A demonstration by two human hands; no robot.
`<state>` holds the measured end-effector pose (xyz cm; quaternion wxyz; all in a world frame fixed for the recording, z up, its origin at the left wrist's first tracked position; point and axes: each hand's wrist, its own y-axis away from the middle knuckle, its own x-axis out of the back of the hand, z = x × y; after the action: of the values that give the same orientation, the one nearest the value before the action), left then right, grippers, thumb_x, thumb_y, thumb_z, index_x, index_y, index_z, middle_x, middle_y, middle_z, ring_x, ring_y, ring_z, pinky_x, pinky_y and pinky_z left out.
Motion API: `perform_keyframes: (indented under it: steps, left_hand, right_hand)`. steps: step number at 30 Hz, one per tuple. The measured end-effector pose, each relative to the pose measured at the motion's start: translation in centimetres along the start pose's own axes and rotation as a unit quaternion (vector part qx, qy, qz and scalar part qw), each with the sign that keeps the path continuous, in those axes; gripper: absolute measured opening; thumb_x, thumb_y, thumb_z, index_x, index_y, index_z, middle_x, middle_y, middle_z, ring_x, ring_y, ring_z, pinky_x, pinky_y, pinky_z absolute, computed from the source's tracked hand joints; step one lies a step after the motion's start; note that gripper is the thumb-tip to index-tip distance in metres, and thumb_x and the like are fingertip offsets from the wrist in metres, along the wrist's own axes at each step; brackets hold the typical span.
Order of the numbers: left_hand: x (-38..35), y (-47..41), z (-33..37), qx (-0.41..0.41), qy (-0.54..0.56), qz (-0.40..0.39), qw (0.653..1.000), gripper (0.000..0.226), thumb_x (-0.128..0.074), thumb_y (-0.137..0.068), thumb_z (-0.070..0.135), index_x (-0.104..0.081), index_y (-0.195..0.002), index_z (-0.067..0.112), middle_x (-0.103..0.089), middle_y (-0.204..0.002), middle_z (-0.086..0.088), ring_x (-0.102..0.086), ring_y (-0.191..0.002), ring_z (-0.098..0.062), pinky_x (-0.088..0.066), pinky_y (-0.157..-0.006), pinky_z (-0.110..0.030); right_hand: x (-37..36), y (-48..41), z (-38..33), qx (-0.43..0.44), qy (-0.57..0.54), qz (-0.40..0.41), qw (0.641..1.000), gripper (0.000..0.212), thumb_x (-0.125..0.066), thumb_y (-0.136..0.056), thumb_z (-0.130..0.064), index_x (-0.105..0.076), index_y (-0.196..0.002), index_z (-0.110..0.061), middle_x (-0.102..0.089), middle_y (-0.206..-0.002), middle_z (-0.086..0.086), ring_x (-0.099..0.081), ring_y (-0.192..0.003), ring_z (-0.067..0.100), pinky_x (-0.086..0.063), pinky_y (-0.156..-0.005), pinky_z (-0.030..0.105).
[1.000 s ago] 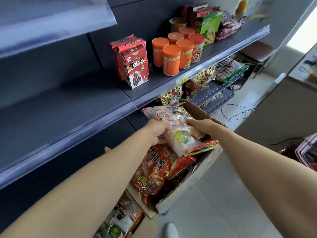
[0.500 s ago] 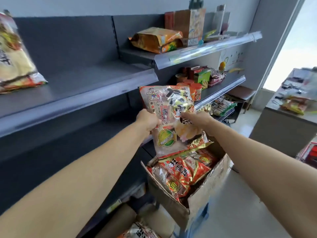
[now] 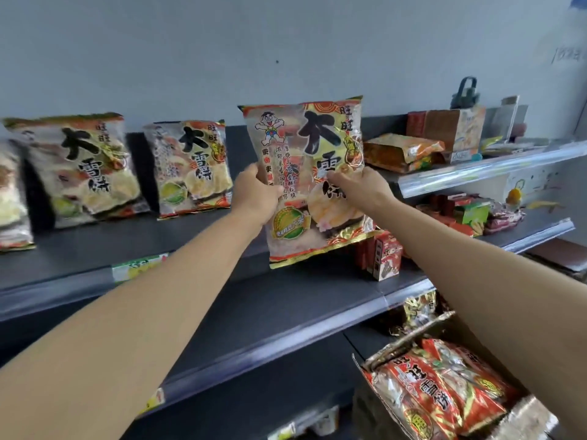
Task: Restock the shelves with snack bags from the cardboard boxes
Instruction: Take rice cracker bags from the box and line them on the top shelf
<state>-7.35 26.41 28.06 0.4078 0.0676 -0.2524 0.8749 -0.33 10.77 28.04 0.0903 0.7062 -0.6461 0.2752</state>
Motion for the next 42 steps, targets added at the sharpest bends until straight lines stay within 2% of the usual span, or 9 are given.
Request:
perform_keyframes:
  steps: [5,7,11,15,19,26,29,35,42]
  left_hand:
    - [2.9,-4.8,-0.7,0.011,-0.017,0.033,0.999,0.056,-0.061,-0.090,0.006,-0.042,-0.142,0.016,-0.060,-0.122,-0.004,-0.058,-0.104,-0.019,-0.046,-0.087,-0.027]
    - [2.9,-7.3,-1.2,0.030,-0.010,0.038,0.999,0.064,-0.060,-0.091,0.005,-0.033,-0.148,0.019,-0.057,-0.132,-0.008,-0.059,-0.112,-0.024,-0.048,-0.096,-0.035]
    - [0.8,-11.8,-1.8,0.056,-0.001,0.047,0.997,0.066,-0.056,-0.092,0.000,-0.029,-0.149,0.020,-0.057,-0.128,-0.013,-0.060,-0.109,-0.031,-0.051,-0.095,-0.046]
    - [-2.2,-15.9,-2.5,0.067,-0.001,0.052,0.996,0.062,-0.050,-0.094,-0.004,-0.032,-0.148,0.021,-0.053,-0.114,-0.005,-0.057,-0.094,-0.023,-0.055,-0.080,-0.038]
    - [-4.7,-19.7,-4.3,0.093,-0.008,0.052,0.994,0.059,-0.048,-0.095,-0.004,-0.034,-0.147,0.021,-0.053,-0.119,-0.004,-0.056,-0.102,-0.023,-0.053,-0.071,-0.029]
    - [-6.5,-24.4,-7.3,0.117,-0.067,0.073,0.988,0.058,-0.050,-0.096,0.004,-0.034,-0.147,0.027,-0.051,-0.138,-0.006,-0.059,-0.087,-0.015,-0.054,-0.086,-0.038]
    - [-7.0,-25.8,-8.5,0.119,-0.081,0.086,0.986,0.060,-0.050,-0.096,0.005,-0.031,-0.149,0.025,-0.054,-0.136,-0.009,-0.058,-0.111,-0.026,-0.054,-0.089,-0.037]
    - [-8.0,-27.6,-9.8,0.134,-0.133,0.091,0.978,0.061,-0.052,-0.095,0.005,-0.025,-0.150,0.010,-0.043,-0.146,-0.012,-0.045,-0.131,-0.028,-0.041,-0.107,-0.038]
    - [-8.3,-26.9,-10.5,0.115,-0.187,0.069,0.973,0.053,-0.052,-0.096,0.006,-0.035,-0.146,0.011,-0.039,-0.149,-0.006,-0.045,-0.130,-0.021,-0.036,-0.084,-0.019]
  right_hand:
    - [-4.0,-5.5,-3.5,0.036,-0.033,-0.017,0.999,0.082,-0.056,-0.063,-0.068,-0.045,-0.126,-0.016,-0.057,-0.125,0.008,-0.054,-0.114,0.032,-0.040,-0.102,0.052]
    - [-5.2,-8.1,-3.9,0.048,-0.039,-0.026,0.998,0.090,-0.054,-0.054,-0.068,-0.042,-0.129,-0.019,-0.056,-0.126,0.008,-0.054,-0.114,0.032,-0.041,-0.100,0.053]
    - [-6.3,-13.9,-3.5,0.071,-0.033,-0.038,0.996,0.085,-0.056,-0.057,-0.060,-0.040,-0.129,-0.019,-0.055,-0.126,0.008,-0.054,-0.113,0.033,-0.042,-0.099,0.054]
    - [-6.7,-19.2,-2.3,0.083,-0.001,-0.051,0.995,0.080,-0.059,-0.068,-0.058,-0.034,-0.134,-0.021,-0.051,-0.132,0.008,-0.050,-0.119,0.035,-0.040,-0.100,0.055]
    - [-8.3,-23.9,-1.0,0.077,0.012,-0.069,0.995,0.077,-0.061,-0.076,-0.051,-0.029,-0.140,-0.023,-0.040,-0.138,0.011,-0.044,-0.124,0.038,-0.037,-0.104,0.054]
    - [-12.7,-28.9,1.5,0.059,0.011,-0.138,0.989,0.072,-0.059,-0.082,-0.042,-0.028,-0.143,-0.018,-0.030,-0.140,0.012,-0.037,-0.126,0.037,-0.038,-0.106,0.048]
    - [-14.3,-30.1,2.1,0.065,-0.006,-0.166,0.984,0.076,-0.059,-0.082,-0.037,-0.020,-0.145,-0.020,-0.030,-0.139,0.013,-0.033,-0.128,0.037,-0.038,-0.106,0.049]
    - [-16.0,-31.5,1.8,0.101,0.021,-0.186,0.977,0.080,-0.058,-0.088,-0.031,-0.009,-0.151,-0.021,-0.029,-0.143,0.019,-0.036,-0.129,0.043,-0.036,-0.108,0.049]
    - [-16.5,-31.2,2.5,0.123,0.034,-0.200,0.971,0.070,-0.055,-0.088,-0.027,-0.019,-0.146,-0.013,-0.029,-0.143,0.016,-0.044,-0.121,0.040,-0.044,-0.099,0.047]
